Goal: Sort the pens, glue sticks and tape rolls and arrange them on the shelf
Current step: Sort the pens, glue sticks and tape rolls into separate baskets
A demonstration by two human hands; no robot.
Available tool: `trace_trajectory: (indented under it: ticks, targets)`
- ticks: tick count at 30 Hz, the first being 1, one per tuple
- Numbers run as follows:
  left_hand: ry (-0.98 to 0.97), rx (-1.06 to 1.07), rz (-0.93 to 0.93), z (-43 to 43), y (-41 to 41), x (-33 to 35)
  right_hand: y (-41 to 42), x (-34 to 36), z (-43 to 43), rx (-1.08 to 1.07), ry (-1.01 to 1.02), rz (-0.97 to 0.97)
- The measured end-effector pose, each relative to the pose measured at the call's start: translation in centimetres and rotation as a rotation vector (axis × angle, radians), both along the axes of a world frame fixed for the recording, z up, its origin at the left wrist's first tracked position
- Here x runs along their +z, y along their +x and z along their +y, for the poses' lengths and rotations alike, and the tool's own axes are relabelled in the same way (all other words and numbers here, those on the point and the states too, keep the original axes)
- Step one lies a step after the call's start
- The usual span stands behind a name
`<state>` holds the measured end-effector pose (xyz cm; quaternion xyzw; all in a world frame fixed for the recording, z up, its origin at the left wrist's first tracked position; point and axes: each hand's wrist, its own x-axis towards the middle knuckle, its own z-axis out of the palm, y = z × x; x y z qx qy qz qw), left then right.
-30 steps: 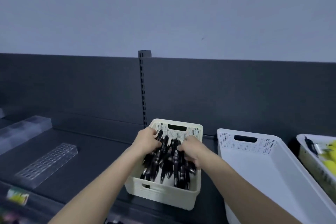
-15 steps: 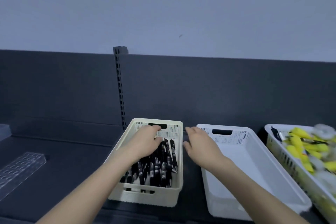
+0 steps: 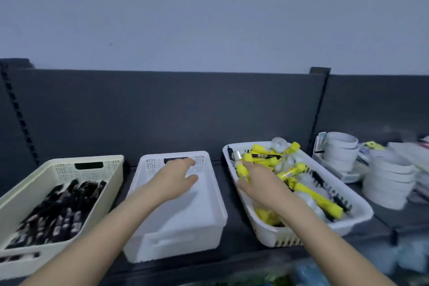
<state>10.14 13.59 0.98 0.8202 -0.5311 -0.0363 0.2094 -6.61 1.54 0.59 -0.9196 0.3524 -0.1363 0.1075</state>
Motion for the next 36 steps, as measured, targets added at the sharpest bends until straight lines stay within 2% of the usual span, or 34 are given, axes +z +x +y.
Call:
trace_trajectory:
  ticks: [4,8,11,14,18,21,24,31,34,36]
  targets:
    - [0.001,-0.033,0.013,-4.8,-5.4,-0.1,-6.4,-0.2,-4.6,0.001,0.054,0.003]
    - [0.066,-0.075,0.045,-7.8,-8.7,-0.4,-10.4,0.0,-8.2,0.019,0.125,0.095]
    - [0.209,-0.180,0.042,-9.5,-10.5,-0.3,-11.9,-0.5,-10.2,-0.009,0.146,0.231]
    - [0.456,-0.296,0.022,-11.1,-12.1,-0.7,-12.6,-1.6,-11.0,-0.022,0.221,0.372]
    - [0.677,-0.290,-0.205,-13.1,-12.7,-1.3,-12.6,-2.0,-11.4,0.013,0.323,0.311]
    - [0.745,-0.305,-0.200,-14.1,-12.7,-0.8,-12.6,-2.3,-11.5,0.062,0.377,0.269]
    - [0.726,-0.340,-0.120,-14.7,-12.1,-0.7,-12.9,-1.9,-12.1,0.058,0.411,0.135]
    - [0.677,-0.332,-0.052,-16.1,-11.8,-1.7,-11.3,-0.9,-15.3,0.005,0.106,0.047]
    - [0.652,-0.304,-0.008,-16.7,-11.7,-2.3,-9.5,-1.6,-16.8,0.048,0.010,0.095]
    - [0.563,-0.304,0.104,-16.9,-10.9,-2.6,-8.3,-2.1,-17.6,0.074,-0.073,0.161]
